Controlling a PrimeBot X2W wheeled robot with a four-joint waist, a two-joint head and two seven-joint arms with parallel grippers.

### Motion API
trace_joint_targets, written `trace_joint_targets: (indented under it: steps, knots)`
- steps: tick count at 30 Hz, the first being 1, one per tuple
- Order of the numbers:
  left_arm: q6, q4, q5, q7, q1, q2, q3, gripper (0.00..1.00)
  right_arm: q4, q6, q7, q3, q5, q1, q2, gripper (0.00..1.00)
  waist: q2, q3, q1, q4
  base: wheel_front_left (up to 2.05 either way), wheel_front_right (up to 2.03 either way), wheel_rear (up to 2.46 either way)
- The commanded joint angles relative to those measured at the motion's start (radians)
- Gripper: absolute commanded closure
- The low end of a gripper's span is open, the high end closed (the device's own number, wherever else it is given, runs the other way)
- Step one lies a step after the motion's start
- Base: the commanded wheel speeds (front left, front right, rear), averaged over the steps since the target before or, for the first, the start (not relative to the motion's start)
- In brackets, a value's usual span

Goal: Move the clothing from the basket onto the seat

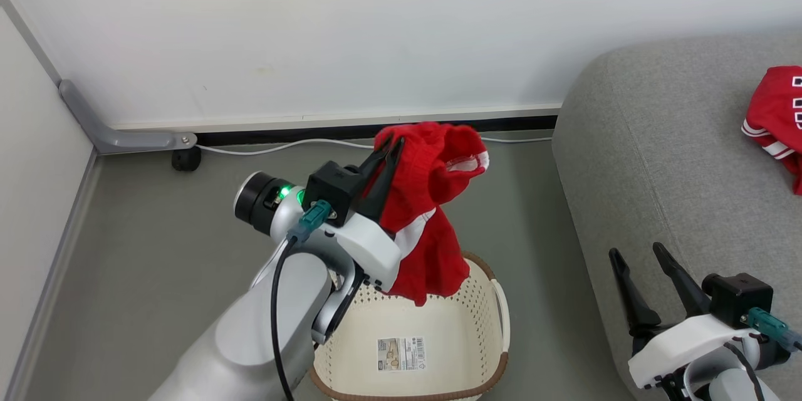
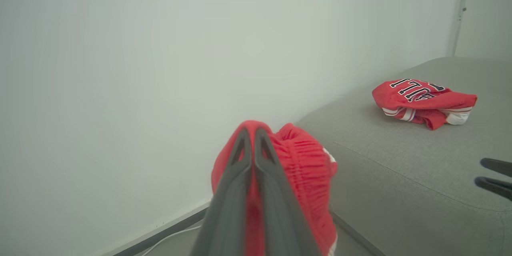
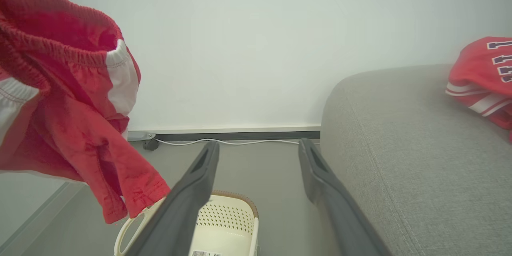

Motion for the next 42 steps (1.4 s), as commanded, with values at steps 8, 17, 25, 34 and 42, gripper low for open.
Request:
trace_joint_targets:
  steps: [8,17,25,34,42]
  knots:
    - [-0.008,-0.103,0.026,0.038,-0.107,0.031,0.015,1.0,-0.017,0.003,-0.011,0.005,-0.004,-0.001,-0.008,0.0,-0.0001,0.007,0.0,0.005,0.0,0.0,0.0]
    - [-0.007,-0.123,0.035,0.05,-0.137,0.031,0.0,1.0,-0.032,0.003,-0.011,0.054,0.002,-0.025,-0.015,0.0,-0.0001,0.014,0.0,0.006,0.0,0.0,0.0]
    - [-0.012,-0.12,0.035,0.049,-0.155,0.026,-0.008,1.0,-0.042,0.003,-0.011,0.191,0.025,-0.1,-0.058,0.0,-0.0001,0.019,0.0,0.01,0.0,0.0,0.0]
    - [-0.023,-0.107,0.033,0.042,-0.176,0.01,-0.025,1.0,-0.005,0.003,-0.011,0.426,0.051,-0.264,-0.084,0.0,-0.0001,0.028,0.0,0.027,0.0,0.0,0.0]
    - [-0.036,-0.089,0.029,0.031,-0.197,-0.015,-0.047,1.0,0.069,0.003,-0.011,0.574,0.074,-0.387,-0.083,0.0,-0.0001,0.037,0.0,0.055,0.0,0.0,0.0]
